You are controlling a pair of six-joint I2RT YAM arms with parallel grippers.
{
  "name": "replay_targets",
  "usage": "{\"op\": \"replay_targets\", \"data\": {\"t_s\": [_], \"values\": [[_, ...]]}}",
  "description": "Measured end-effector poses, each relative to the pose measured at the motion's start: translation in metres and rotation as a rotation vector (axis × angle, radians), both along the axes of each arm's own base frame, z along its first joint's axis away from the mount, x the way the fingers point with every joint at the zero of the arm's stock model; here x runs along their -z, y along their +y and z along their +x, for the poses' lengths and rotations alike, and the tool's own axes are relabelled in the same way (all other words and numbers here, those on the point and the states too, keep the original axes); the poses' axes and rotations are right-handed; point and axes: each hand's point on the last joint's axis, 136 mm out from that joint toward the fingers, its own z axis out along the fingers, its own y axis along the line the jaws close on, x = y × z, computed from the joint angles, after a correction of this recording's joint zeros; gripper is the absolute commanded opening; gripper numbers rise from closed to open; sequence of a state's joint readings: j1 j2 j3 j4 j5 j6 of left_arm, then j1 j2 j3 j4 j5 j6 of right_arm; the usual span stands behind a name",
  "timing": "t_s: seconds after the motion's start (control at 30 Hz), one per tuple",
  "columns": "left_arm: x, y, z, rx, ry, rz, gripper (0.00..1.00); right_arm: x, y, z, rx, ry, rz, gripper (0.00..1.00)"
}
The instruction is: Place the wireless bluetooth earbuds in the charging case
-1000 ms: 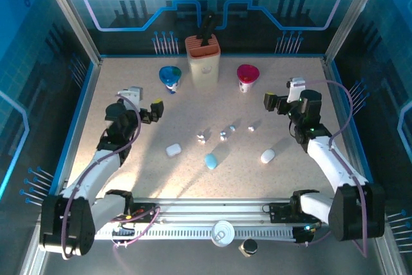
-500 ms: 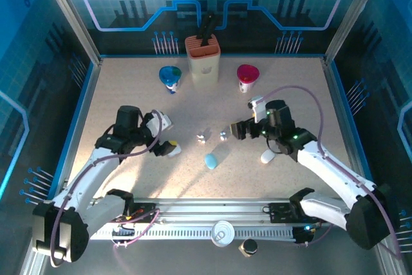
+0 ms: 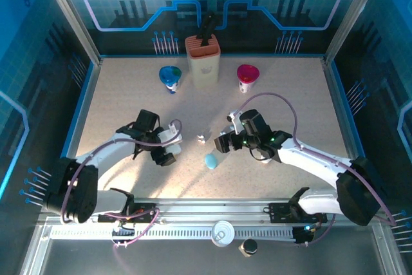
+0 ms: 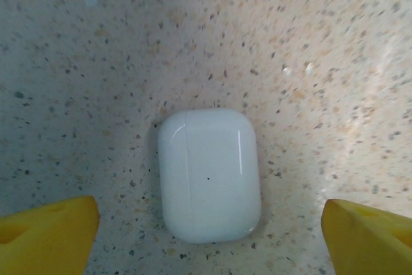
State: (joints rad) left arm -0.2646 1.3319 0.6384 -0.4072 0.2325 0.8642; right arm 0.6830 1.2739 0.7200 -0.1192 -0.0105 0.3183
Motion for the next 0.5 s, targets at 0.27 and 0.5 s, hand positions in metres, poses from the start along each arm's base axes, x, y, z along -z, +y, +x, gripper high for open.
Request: {"op": "replay_targets", "data": {"t_s": [0.27, 0.5], "values": [[0.027, 0.003, 0.003, -0.023, 0.069, 0.07, 0.74, -0.008, 0.004, 0.002, -0.003, -0.012, 0.007, 1.0], [0.027, 0.0, 0.011, -0.044, 0.076, 0.079, 0.61, -0.006, 0.001, 0.001, 0.001, 0.0, -0.007, 1.0]]}}
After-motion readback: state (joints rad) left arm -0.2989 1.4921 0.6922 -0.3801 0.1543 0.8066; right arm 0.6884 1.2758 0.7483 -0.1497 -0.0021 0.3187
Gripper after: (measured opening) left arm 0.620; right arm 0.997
